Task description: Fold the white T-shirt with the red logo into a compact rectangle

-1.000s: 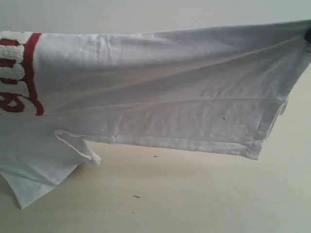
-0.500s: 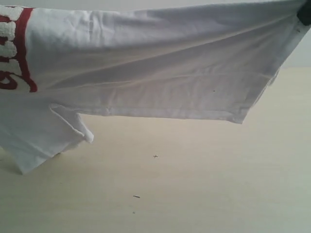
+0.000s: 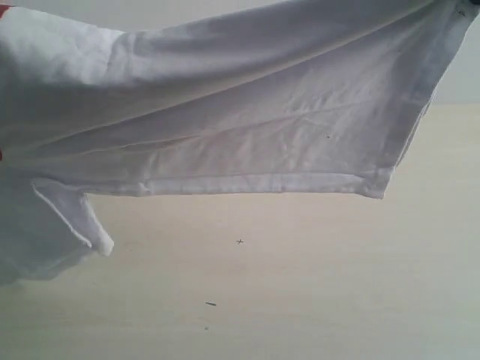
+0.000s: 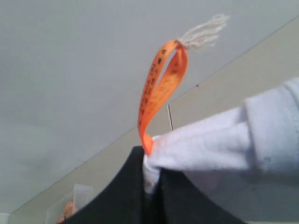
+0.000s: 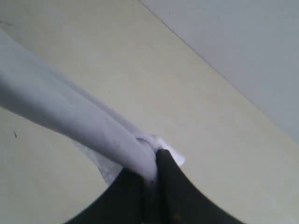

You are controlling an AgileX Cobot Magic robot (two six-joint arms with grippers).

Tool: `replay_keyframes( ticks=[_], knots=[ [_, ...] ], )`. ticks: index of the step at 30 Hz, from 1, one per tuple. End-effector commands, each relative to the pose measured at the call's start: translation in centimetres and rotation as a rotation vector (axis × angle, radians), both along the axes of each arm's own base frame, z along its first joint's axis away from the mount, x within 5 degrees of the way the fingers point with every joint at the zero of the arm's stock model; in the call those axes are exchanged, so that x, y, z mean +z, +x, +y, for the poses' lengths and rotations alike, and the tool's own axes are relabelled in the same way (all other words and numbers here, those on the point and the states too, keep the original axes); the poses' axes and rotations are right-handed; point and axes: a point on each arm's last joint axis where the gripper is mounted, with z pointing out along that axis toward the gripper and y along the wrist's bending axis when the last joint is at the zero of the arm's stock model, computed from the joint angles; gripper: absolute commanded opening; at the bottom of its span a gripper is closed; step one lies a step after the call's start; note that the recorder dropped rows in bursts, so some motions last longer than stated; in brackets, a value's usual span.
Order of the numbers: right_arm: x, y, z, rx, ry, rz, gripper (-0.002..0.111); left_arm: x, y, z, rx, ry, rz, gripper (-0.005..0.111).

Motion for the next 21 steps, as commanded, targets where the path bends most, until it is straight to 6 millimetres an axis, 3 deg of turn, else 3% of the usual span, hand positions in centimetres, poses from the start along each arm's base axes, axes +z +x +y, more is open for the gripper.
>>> replay_keyframes(
  ticks=[1, 7, 11, 16, 21],
  knots=[
    [-2.9, 1.7, -0.8, -0.046, -0.010, 0.118, 0.000, -1.0, 2.3, 0.3, 0.007, -0.014, 0.048, 0.000],
    [-9.4, 6.4, -2.2, -0.106, -0.010, 0.392, 0.000, -7.0, 8.6, 0.9, -0.047, 0.012, 0.359, 0.000],
    [-15.0, 9.9, -3.0, -0.111, -0.024, 0.509, 0.000, -12.7, 13.5, 1.2, -0.107, 0.027, 0.520, 0.000],
    [-20.4, 14.1, -4.8, -0.193, -0.123, 0.425, 0.000, -18.6, 18.3, 1.5, -0.155, 0.037, 0.520, 0.000],
    [-22.6, 16.8, -5.7, -0.269, -0.148, 0.265, 0.003, -22.2, 21.1, 1.5, -0.187, 0.038, 0.446, 0.002]
  ],
)
